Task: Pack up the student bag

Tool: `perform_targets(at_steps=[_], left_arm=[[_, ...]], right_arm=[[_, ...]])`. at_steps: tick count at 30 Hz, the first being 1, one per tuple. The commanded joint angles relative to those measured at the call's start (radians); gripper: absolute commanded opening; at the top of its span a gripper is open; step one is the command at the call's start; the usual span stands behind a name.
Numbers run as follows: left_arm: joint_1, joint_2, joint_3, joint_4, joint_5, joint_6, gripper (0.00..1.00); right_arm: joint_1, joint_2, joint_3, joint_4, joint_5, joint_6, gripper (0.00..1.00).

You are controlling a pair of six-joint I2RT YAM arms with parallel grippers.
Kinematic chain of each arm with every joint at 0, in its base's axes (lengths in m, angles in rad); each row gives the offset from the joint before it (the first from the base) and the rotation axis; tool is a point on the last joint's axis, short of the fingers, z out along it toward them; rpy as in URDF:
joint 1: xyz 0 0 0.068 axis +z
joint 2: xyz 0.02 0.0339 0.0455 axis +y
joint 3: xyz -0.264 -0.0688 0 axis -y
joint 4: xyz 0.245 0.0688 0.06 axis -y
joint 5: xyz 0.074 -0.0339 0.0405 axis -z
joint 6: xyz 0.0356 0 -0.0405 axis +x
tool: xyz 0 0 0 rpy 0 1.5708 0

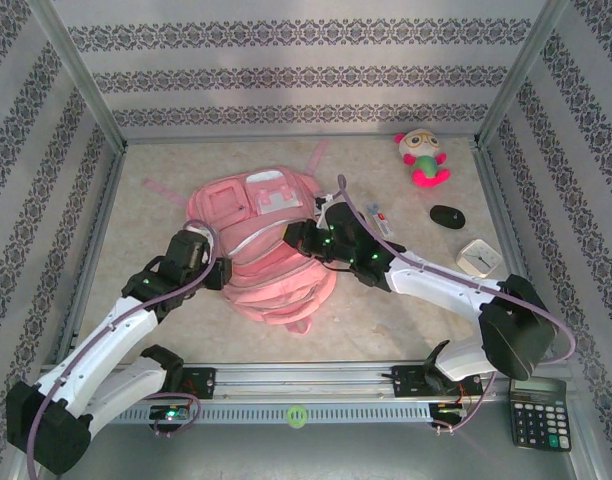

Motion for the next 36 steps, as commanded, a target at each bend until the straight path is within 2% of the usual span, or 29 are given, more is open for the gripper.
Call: perform_targets(at_steps=[1, 3, 5, 8, 12, 16, 18, 20, 21, 22, 23, 24, 26, 28, 29, 32, 36], left_arm=[[0.001, -0.063, 0.048, 0.125, 0.185, 0.362, 0.50], [-0.005, -0.094, 0.036, 0.167, 0.296, 0.536, 0.61], [-0.010, -0.102, 0.033, 0.204, 0.359, 0.668, 0.67], [-0.028, -0.049, 0.057, 0.200, 0.386, 0.806, 0.68], [-0.082, 0.059, 0.090, 0.222, 0.286, 0.909, 0.70], [-0.105, 0.144, 0.090, 0.363, 0.208, 0.871, 0.70], [-0.109, 0.181, 0.084, 0.428, 0.164, 0.838, 0.62], [-0.109, 0.211, 0.086, 0.458, 0.106, 0.807, 0.41], [-0.110, 0.214, 0.092, 0.456, 0.092, 0.793, 0.31], [-0.109, 0.213, 0.101, 0.447, 0.080, 0.771, 0.18], [-0.108, 0.208, 0.109, 0.432, 0.073, 0.749, 0.09], [-0.109, 0.203, 0.121, 0.408, 0.076, 0.734, 0.05], [-0.108, 0.194, 0.151, 0.352, 0.085, 0.702, 0.02], [-0.107, 0.195, 0.177, 0.308, 0.106, 0.665, 0.02], [-0.106, 0.197, 0.185, 0.292, 0.120, 0.650, 0.01], [-0.106, 0.204, 0.201, 0.282, 0.156, 0.604, 0.01], [-0.104, 0.208, 0.207, 0.310, 0.196, 0.553, 0.00]], right_arm=[[0.019, 0.014, 0.063, 0.072, -0.036, -0.040, 0.00], [0.023, 0.024, 0.073, 0.075, -0.039, -0.039, 0.00], [0.025, 0.038, 0.088, 0.076, -0.047, -0.038, 0.00], [0.030, 0.054, 0.105, 0.078, -0.056, -0.036, 0.00], [0.037, 0.070, 0.122, 0.077, -0.065, -0.033, 0.00], [0.041, 0.081, 0.131, 0.076, -0.067, -0.026, 0.00], [0.042, 0.080, 0.135, 0.076, -0.069, -0.027, 0.00], [0.036, 0.073, 0.135, 0.066, -0.076, -0.040, 0.00], [0.029, 0.064, 0.131, 0.054, -0.080, -0.053, 0.03], [0.015, 0.047, 0.122, 0.031, -0.082, -0.072, 0.16], [-0.006, 0.023, 0.109, -0.002, -0.087, -0.104, 0.30], [-0.038, -0.003, 0.097, -0.059, -0.093, -0.145, 0.46], [-0.115, -0.055, 0.099, -0.238, -0.095, -0.250, 0.66], [-0.195, -0.095, 0.119, -0.443, -0.043, -0.426, 0.82], [-0.236, -0.108, 0.130, -0.541, 0.003, -0.522, 0.98], [-0.367, -0.090, 0.158, -0.714, 0.089, -0.784, 0.98], [-0.520, 0.048, 0.220, -0.821, 0.098, -1.020, 0.98]])
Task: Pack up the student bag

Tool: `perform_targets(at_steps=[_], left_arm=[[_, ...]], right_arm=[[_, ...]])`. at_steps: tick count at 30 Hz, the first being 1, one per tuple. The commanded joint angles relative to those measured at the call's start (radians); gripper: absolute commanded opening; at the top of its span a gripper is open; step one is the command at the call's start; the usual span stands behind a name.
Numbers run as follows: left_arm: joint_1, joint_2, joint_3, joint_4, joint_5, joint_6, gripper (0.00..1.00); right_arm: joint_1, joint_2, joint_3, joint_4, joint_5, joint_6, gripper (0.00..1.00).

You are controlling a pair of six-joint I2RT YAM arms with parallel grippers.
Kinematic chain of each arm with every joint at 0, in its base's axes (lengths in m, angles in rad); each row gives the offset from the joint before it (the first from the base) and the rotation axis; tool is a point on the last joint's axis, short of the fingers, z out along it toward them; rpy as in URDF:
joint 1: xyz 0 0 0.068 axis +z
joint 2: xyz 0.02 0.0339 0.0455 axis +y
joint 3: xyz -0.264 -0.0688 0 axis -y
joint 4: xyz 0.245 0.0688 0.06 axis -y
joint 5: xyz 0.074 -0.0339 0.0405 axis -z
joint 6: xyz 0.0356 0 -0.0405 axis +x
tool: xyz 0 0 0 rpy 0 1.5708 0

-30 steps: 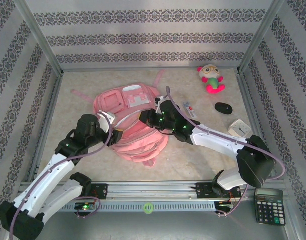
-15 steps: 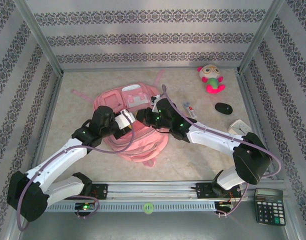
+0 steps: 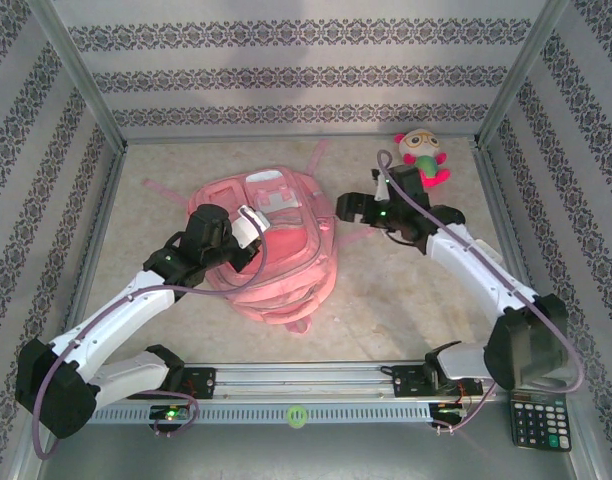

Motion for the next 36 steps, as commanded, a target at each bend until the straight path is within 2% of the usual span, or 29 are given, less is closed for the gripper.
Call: perform_targets(at_steps=[1, 4, 6, 9, 13, 18, 24, 28, 32, 36], left_arm=[[0.008, -0.008, 0.051, 0.037, 0.055, -0.084, 0.00], [0.010, -0.004, 0.057, 0.051, 0.057, -0.103, 0.00], [0.013, -0.002, 0.058, 0.063, 0.060, -0.113, 0.00], [0.018, -0.002, 0.061, 0.072, 0.069, -0.128, 0.00], [0.019, -0.003, 0.057, 0.073, 0.076, -0.134, 0.00], [0.023, 0.005, 0.054, 0.087, 0.073, -0.135, 0.01], [0.023, 0.013, 0.055, 0.097, 0.069, -0.149, 0.00], [0.026, 0.012, 0.063, 0.088, 0.070, -0.154, 0.00], [0.025, 0.005, 0.065, 0.084, 0.068, -0.160, 0.00], [0.028, 0.001, 0.068, 0.082, 0.078, -0.183, 0.00]], right_arm=[[-0.082, 0.144, 0.075, -0.235, 0.066, -0.346, 0.98], [-0.125, 0.301, 0.173, -0.291, 0.094, -0.437, 0.98], [-0.155, 0.398, 0.239, -0.312, 0.059, -0.464, 0.98], [-0.192, 0.506, 0.325, -0.338, 0.039, -0.474, 0.91], [-0.221, 0.624, 0.429, -0.382, 0.003, -0.491, 0.81], [-0.218, 0.727, 0.521, -0.436, -0.036, -0.514, 0.79], [-0.209, 0.797, 0.576, -0.472, 0.075, -0.527, 0.66], [-0.200, 0.808, 0.578, -0.465, 0.149, -0.538, 0.50], [-0.199, 0.755, 0.539, -0.431, 0.155, -0.546, 0.39], [-0.198, 0.617, 0.452, -0.376, 0.115, -0.544, 0.38]])
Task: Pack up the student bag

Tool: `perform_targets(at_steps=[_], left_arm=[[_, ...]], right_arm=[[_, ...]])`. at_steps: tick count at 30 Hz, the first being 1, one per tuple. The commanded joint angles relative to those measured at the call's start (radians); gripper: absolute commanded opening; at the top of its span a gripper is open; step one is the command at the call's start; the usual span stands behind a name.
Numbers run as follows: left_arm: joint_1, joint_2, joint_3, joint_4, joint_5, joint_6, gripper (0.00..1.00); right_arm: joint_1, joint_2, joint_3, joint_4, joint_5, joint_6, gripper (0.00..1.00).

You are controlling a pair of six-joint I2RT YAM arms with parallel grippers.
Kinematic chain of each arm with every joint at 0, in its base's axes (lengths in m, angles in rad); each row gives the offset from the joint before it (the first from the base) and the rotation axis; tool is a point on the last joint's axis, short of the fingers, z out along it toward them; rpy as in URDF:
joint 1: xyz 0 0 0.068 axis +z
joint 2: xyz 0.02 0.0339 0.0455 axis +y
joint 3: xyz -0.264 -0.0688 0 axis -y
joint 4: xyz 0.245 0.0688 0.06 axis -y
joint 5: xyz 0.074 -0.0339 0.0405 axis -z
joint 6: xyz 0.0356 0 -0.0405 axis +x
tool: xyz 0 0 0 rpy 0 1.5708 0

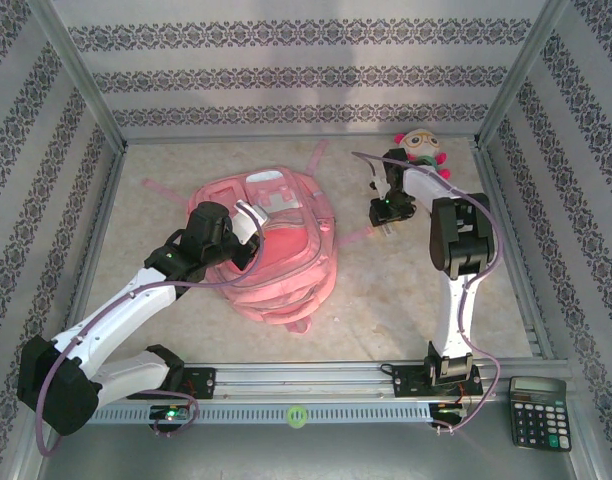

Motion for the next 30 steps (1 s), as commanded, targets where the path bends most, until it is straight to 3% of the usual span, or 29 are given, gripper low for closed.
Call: perform_targets(at_steps=[1, 4, 8, 12, 16, 20, 24, 30], left_arm=[[0.016, -0.017, 0.059, 0.071, 0.044, -0.055, 0.00], [0.021, -0.009, 0.082, 0.045, 0.066, -0.097, 0.01], [0.027, 0.011, 0.123, -0.011, 0.117, -0.159, 0.01], [0.038, 0.005, 0.119, 0.007, 0.152, -0.201, 0.01], [0.047, 0.000, 0.118, 0.028, 0.187, -0.226, 0.01], [0.055, 0.003, 0.109, 0.055, 0.219, -0.246, 0.01], [0.056, 0.005, 0.105, 0.079, 0.254, -0.262, 0.01], [0.057, 0.007, 0.103, 0.091, 0.283, -0.264, 0.01]], right_arm=[[0.009, -0.166, -0.072, 0.034, -0.027, -0.014, 0.38], [0.021, -0.352, -0.181, 0.103, -0.111, -0.018, 0.38], [0.110, -0.590, -0.324, 0.197, -0.121, -0.106, 0.37], [0.260, -0.788, -0.450, 0.272, -0.185, -0.325, 0.37], [0.413, -0.936, -0.594, 0.388, -0.302, -0.643, 0.34], [0.544, -0.936, -0.637, 0.463, -0.254, -0.831, 0.33], [0.683, -0.844, -0.612, 0.491, -0.088, -1.033, 0.34], [0.736, -0.691, -0.505, 0.531, -0.013, -1.130, 0.36]])
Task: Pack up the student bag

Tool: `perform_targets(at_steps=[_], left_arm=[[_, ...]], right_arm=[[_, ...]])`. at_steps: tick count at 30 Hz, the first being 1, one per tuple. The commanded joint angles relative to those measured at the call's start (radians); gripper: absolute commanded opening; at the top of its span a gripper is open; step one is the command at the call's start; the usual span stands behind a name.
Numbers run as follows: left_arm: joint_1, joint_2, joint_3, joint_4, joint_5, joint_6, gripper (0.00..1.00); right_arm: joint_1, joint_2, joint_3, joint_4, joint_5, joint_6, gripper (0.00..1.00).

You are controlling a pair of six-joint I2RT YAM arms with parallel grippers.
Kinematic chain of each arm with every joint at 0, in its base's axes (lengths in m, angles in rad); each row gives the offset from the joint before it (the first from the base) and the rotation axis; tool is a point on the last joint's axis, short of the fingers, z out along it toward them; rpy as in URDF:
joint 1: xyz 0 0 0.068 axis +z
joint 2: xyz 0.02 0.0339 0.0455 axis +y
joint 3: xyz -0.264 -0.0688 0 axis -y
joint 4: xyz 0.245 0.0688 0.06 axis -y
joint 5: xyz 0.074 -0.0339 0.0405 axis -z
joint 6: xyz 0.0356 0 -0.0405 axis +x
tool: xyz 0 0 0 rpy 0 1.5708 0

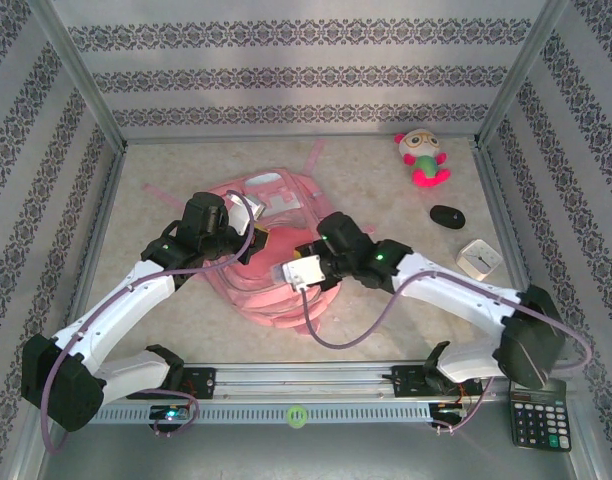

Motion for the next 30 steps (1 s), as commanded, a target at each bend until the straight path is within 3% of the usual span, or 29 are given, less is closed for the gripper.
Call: perform_targets(at_steps=[1, 7, 10, 11, 14, 20, 24, 28, 30], left_arm=[[0.012, -0.023, 0.035, 0.141, 0.091, -0.035, 0.01], [0.011, -0.020, 0.031, 0.142, 0.110, -0.040, 0.01], [0.011, -0.025, 0.019, 0.157, 0.111, -0.052, 0.03], [0.012, -0.027, 0.018, 0.163, 0.109, -0.057, 0.06], [0.012, -0.035, 0.011, 0.160, 0.080, -0.054, 0.20], [0.023, -0.062, 0.003, 0.101, 0.048, -0.059, 0.41], [0.053, -0.120, -0.009, -0.012, -0.037, -0.087, 0.54], [0.131, -0.211, -0.059, -0.102, -0.112, -0.194, 0.62], [0.169, -0.242, -0.096, -0.117, -0.094, -0.255, 0.62]], right_arm=[[0.003, 0.070, 0.093, 0.067, 0.077, -0.114, 0.37], [0.006, 0.153, 0.179, 0.088, 0.125, -0.113, 0.40], [0.006, 0.188, 0.202, 0.080, 0.157, -0.117, 0.54], [0.006, 0.196, 0.203, 0.079, 0.172, -0.122, 0.62], [0.003, 0.200, 0.199, 0.089, 0.193, -0.088, 0.71], [-0.011, 0.129, 0.147, 0.096, 0.143, -0.004, 0.73], [0.003, -0.022, 0.068, 0.066, 0.011, 0.011, 0.74], [0.042, -0.161, -0.008, 0.063, -0.059, 0.049, 0.86], [0.054, -0.187, -0.037, 0.089, -0.065, 0.068, 0.88]])
